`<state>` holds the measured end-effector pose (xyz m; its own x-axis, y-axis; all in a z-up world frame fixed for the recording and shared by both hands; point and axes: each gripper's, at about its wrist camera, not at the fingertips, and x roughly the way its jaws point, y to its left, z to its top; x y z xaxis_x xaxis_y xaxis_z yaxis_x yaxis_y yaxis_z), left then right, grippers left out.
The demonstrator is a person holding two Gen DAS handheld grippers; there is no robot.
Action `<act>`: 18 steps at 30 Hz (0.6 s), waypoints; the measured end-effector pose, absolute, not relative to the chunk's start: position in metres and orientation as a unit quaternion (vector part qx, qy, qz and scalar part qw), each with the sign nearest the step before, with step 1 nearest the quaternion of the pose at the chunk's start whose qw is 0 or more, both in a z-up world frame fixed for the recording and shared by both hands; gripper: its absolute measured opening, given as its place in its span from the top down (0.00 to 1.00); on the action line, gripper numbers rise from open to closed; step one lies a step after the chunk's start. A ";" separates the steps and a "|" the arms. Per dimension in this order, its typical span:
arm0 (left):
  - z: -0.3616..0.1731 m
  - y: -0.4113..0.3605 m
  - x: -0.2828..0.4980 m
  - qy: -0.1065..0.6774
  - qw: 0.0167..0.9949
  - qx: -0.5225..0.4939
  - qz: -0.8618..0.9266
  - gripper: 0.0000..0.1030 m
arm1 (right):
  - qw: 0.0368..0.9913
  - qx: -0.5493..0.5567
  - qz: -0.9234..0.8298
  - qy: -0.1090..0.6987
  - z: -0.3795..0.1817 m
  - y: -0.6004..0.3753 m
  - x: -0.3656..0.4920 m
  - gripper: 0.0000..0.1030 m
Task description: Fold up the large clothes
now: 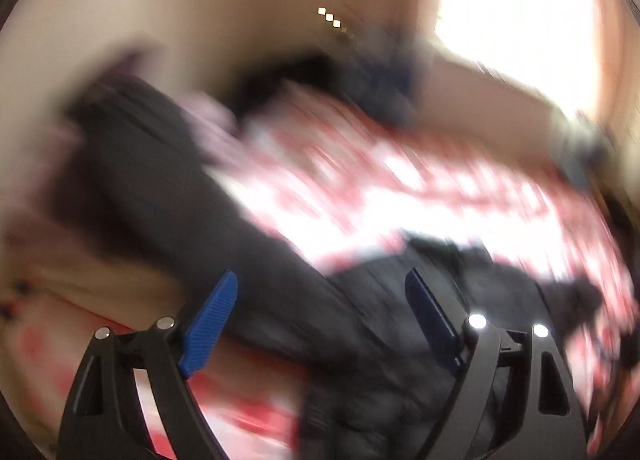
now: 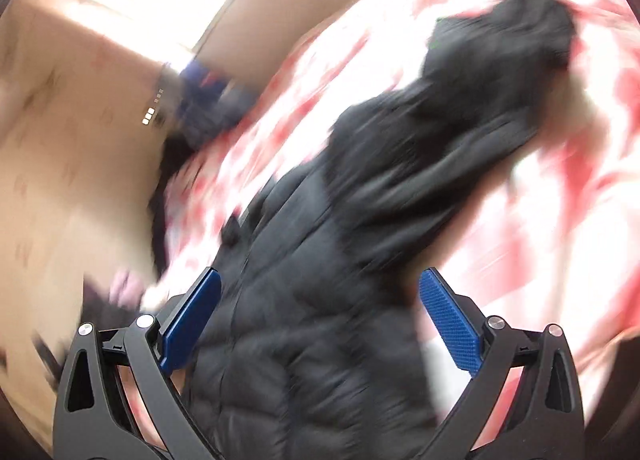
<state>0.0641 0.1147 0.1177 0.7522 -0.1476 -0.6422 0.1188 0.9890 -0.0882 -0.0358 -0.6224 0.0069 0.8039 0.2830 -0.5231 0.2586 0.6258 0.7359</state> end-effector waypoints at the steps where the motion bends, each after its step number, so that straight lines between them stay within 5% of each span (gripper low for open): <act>1: 0.088 0.092 0.078 0.370 0.924 -0.008 -0.093 0.20 | 0.841 0.448 -0.014 0.305 0.003 -0.647 -0.037 0.07; 8: -0.023 0.119 0.158 0.446 0.886 -0.123 -0.006 0.20 | 0.793 0.548 -0.102 0.245 -0.026 -0.807 -0.020 0.07; 14: -0.040 0.125 0.142 0.421 0.894 -0.155 0.015 0.20 | 0.767 0.585 -0.126 0.231 -0.056 -0.871 0.016 0.07; 18: -0.038 0.121 0.137 0.409 0.900 -0.153 0.014 0.20 | 0.793 0.510 -0.176 0.282 -0.055 -0.881 0.046 0.07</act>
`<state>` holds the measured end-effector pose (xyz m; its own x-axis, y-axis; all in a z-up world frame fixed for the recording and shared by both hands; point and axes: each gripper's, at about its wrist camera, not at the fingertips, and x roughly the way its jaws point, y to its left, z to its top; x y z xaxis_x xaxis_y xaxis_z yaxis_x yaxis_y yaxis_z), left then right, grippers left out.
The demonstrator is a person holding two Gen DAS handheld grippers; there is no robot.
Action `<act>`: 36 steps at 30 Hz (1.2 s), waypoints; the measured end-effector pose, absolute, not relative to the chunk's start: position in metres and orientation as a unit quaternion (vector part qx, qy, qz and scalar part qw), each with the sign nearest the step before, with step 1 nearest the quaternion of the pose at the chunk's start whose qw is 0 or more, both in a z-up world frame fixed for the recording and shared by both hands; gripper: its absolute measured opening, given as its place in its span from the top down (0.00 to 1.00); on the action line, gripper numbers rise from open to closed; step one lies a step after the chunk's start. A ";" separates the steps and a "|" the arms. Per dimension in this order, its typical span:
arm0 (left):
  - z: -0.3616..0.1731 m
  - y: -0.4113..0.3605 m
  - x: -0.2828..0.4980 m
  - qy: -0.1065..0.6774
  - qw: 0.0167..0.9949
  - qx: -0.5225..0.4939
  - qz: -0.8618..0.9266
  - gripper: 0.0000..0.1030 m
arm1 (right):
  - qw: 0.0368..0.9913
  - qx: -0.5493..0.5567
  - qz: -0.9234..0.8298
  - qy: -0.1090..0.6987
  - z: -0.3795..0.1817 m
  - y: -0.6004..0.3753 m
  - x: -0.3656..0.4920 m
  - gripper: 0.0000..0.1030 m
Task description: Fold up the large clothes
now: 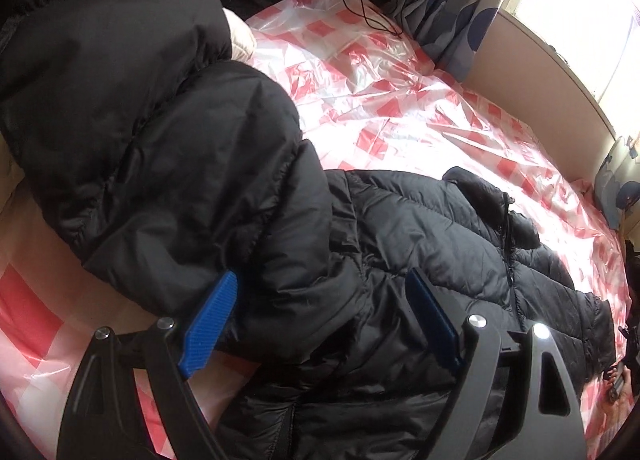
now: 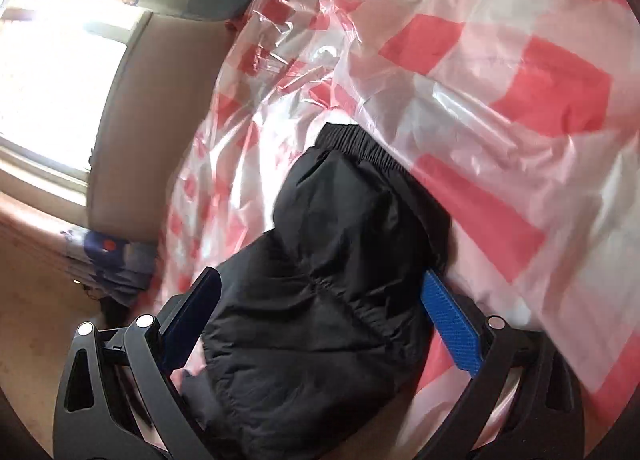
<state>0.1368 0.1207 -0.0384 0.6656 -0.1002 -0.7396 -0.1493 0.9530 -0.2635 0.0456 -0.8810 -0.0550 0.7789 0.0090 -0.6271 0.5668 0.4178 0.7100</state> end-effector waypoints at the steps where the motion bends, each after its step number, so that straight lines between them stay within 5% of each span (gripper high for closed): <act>1: -0.039 0.119 0.138 0.408 0.900 -0.152 0.015 0.20 | 0.803 0.486 -0.197 0.284 -0.050 -0.882 0.049 0.07; 6: -0.038 0.118 0.136 0.402 0.903 -0.153 0.019 0.19 | 0.820 0.406 -0.222 0.337 -0.053 -0.887 0.078 0.07; 8: -0.040 0.117 0.137 0.403 0.903 -0.150 0.022 0.19 | 0.834 0.321 -0.233 0.384 -0.052 -0.870 0.100 0.31; 9: -0.042 0.117 0.138 0.404 0.902 -0.151 0.024 0.19 | 0.835 0.282 -0.245 0.404 -0.052 -0.861 0.108 0.75; 10: -0.043 0.118 0.138 0.405 0.901 -0.153 0.025 0.19 | 0.838 0.286 -0.235 0.401 -0.051 -0.858 0.109 0.92; 12: -0.042 0.122 0.135 0.403 0.901 -0.161 0.027 0.19 | 0.859 0.281 -0.216 0.370 -0.034 -0.849 0.106 0.94; 19: -0.040 0.117 0.136 0.400 0.902 -0.158 0.023 0.19 | 0.918 0.228 -0.251 0.209 0.083 -0.851 0.045 0.95; 23: -0.043 0.109 0.139 0.410 0.899 -0.152 0.009 0.19 | 0.876 0.272 -0.307 0.252 0.052 -0.904 0.021 0.95; 26: -0.045 0.102 0.142 0.422 0.898 -0.127 0.001 0.16 | 0.814 0.328 -0.331 0.347 -0.016 -0.933 0.013 0.81; 28: -0.041 0.104 0.138 0.419 0.899 -0.130 -0.009 0.16 | 0.801 0.395 -0.332 0.303 -0.036 -0.937 -0.021 0.71; 33: -0.034 0.114 0.130 0.405 0.904 -0.136 -0.022 0.12 | 0.863 0.347 -0.290 0.224 0.017 -0.876 -0.048 0.53; 36: -0.043 0.118 0.134 0.419 0.895 -0.151 -0.029 0.12 | 0.918 0.261 -0.199 0.224 0.055 -0.790 -0.020 0.29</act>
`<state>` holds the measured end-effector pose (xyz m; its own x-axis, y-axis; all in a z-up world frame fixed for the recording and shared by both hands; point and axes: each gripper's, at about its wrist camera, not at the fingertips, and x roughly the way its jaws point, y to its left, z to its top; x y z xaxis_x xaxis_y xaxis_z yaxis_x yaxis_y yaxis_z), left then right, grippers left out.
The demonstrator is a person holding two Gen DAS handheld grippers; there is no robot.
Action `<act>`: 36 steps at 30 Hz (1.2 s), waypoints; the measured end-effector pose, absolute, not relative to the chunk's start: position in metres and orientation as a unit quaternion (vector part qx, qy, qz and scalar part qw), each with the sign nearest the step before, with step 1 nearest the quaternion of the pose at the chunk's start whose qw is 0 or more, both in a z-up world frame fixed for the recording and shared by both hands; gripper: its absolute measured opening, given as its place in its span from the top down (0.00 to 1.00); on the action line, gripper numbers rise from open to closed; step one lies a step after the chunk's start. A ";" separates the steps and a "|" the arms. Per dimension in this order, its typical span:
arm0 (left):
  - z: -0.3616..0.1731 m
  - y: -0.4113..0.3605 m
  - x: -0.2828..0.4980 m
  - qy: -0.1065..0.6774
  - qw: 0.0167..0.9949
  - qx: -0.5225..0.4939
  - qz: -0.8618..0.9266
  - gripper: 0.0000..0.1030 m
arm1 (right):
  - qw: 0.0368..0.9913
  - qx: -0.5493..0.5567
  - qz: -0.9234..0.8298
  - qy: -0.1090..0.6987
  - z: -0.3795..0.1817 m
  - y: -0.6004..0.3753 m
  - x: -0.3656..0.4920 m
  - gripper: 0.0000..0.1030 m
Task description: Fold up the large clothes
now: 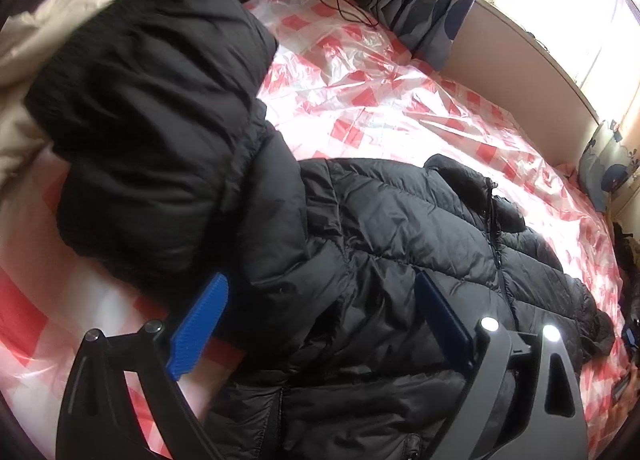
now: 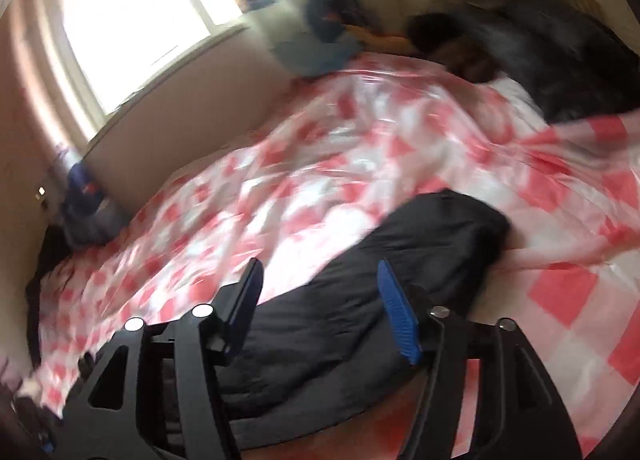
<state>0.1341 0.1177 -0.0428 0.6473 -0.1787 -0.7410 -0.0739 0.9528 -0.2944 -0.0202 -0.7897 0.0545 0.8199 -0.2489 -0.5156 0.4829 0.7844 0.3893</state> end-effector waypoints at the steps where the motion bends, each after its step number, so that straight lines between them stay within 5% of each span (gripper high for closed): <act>1: -0.045 0.118 0.135 0.423 0.893 -0.150 -0.029 0.12 | 0.927 0.235 -0.175 0.234 0.063 -0.761 -0.005 0.22; 5: -0.056 0.121 0.135 0.433 0.889 -0.144 -0.027 0.12 | 0.930 0.146 -0.095 0.322 0.032 -0.663 0.069 0.21; 8: -0.066 0.119 0.138 0.451 0.882 -0.130 -0.030 0.12 | 0.870 0.097 -0.117 0.469 -0.049 -0.632 0.124 0.18; 14: -0.049 0.145 0.115 0.447 0.880 -0.153 -0.057 0.12 | 0.876 0.184 -0.063 0.442 -0.008 -0.627 0.069 0.17; 18: -0.026 0.167 0.053 0.435 0.887 -0.130 -0.079 0.12 | 0.857 0.218 0.058 0.462 0.027 -0.597 -0.021 0.07; 25: -0.058 0.191 -0.039 0.514 0.847 -0.105 -0.085 0.12 | 0.782 0.273 0.155 0.538 -0.014 -0.553 -0.139 0.07; 36: -0.089 0.156 -0.105 0.597 0.784 -0.095 -0.142 0.13 | 0.738 0.308 0.252 0.545 -0.029 -0.505 -0.177 0.07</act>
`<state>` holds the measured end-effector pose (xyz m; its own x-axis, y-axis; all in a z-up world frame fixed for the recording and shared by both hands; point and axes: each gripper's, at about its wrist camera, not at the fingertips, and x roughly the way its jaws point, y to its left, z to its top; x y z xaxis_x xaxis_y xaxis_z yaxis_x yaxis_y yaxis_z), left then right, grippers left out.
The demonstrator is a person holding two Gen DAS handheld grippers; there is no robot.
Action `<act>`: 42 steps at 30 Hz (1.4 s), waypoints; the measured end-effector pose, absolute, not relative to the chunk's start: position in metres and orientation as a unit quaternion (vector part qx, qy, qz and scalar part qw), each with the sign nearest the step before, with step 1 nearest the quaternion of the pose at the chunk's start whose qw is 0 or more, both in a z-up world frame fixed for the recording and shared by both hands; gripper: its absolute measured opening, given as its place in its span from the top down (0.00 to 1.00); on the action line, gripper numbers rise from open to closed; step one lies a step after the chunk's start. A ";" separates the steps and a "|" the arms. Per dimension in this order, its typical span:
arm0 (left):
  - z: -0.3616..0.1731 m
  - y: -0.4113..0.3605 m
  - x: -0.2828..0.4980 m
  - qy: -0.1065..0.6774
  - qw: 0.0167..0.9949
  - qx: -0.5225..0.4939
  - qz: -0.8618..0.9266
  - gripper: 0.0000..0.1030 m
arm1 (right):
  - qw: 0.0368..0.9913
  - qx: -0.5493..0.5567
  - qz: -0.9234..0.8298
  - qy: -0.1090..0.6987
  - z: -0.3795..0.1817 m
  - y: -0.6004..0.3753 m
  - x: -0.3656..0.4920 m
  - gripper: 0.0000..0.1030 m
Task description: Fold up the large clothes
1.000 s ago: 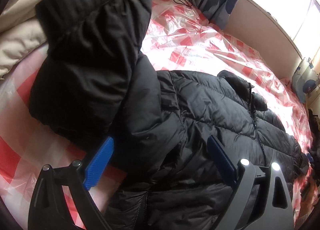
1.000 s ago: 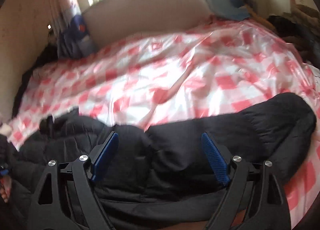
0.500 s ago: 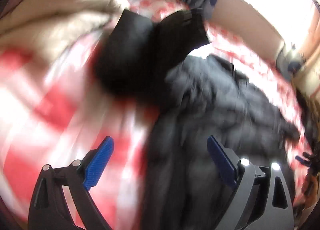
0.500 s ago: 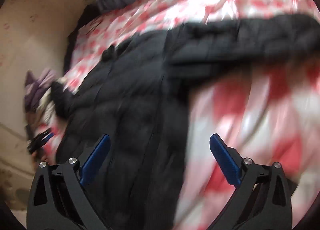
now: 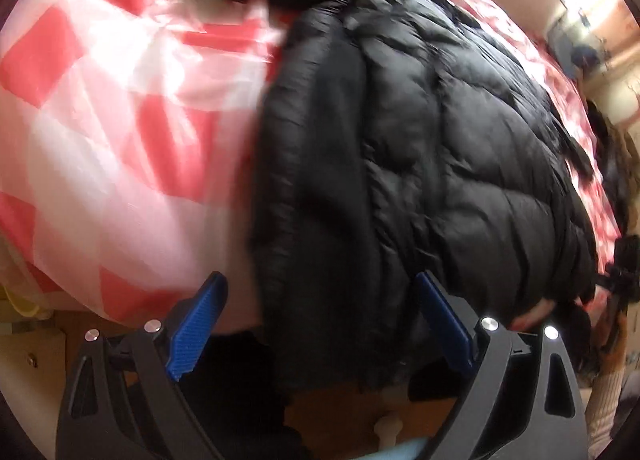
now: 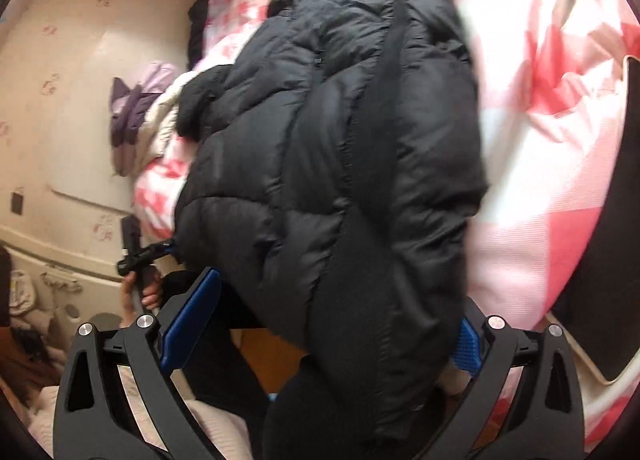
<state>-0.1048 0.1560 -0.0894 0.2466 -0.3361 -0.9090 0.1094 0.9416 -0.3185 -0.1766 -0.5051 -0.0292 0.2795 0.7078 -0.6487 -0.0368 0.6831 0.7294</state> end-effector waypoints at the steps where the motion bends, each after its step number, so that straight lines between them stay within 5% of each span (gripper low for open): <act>1: -0.090 0.153 -0.105 0.598 0.780 -0.104 -0.155 0.15 | 0.740 0.299 0.254 0.546 -0.030 -0.500 -0.178 0.08; 2: -0.089 0.150 -0.106 0.594 0.779 -0.114 -0.162 0.30 | 0.755 0.291 0.240 0.536 -0.030 -0.497 -0.181 0.11; 3: -0.089 0.147 -0.105 0.595 0.779 -0.116 -0.163 0.47 | 0.759 0.284 0.247 0.531 -0.028 -0.491 -0.181 0.27; 6: -0.078 0.148 -0.105 0.580 0.785 -0.135 -0.169 0.74 | 0.781 0.291 0.240 0.498 -0.017 -0.491 -0.185 0.78; 10: -0.045 0.153 -0.106 0.549 0.795 -0.172 -0.194 0.89 | 0.810 0.317 0.258 0.420 0.021 -0.493 -0.189 0.89; 16: 0.021 0.161 -0.131 0.494 0.810 -0.197 -0.247 0.91 | 0.833 0.321 0.285 0.350 0.083 -0.503 -0.216 0.89; 19: 0.018 0.170 -0.154 0.530 0.801 -0.132 -0.247 0.87 | 0.833 0.279 0.264 0.398 0.075 -0.510 -0.240 0.88; 21: 0.001 0.177 -0.162 0.569 0.788 -0.083 -0.223 0.61 | 0.822 0.252 0.223 0.459 0.049 -0.520 -0.249 0.83; 23: -0.011 0.195 -0.164 0.588 0.792 -0.044 -0.158 0.57 | 0.821 0.244 0.176 0.485 0.028 -0.535 -0.256 0.80; 26: 0.017 0.213 -0.145 0.538 0.838 -0.043 -0.082 0.47 | 0.853 0.249 0.127 0.441 0.041 -0.558 -0.245 0.58; 28: 0.043 0.193 -0.121 0.491 0.866 -0.031 -0.086 0.31 | 0.875 0.234 0.125 0.404 0.066 -0.557 -0.208 0.36; 31: 0.072 0.123 -0.066 0.414 0.901 -0.023 -0.125 0.18 | 0.905 0.176 0.117 0.368 0.100 -0.532 -0.118 0.21; 35: 0.044 0.026 0.044 0.402 0.899 -0.012 -0.174 0.18 | 0.918 0.134 0.079 0.366 0.090 -0.517 0.023 0.18; 42: -0.070 -0.022 0.195 0.411 0.908 0.046 -0.063 0.18 | 0.890 0.137 -0.064 0.430 -0.055 -0.577 0.163 0.17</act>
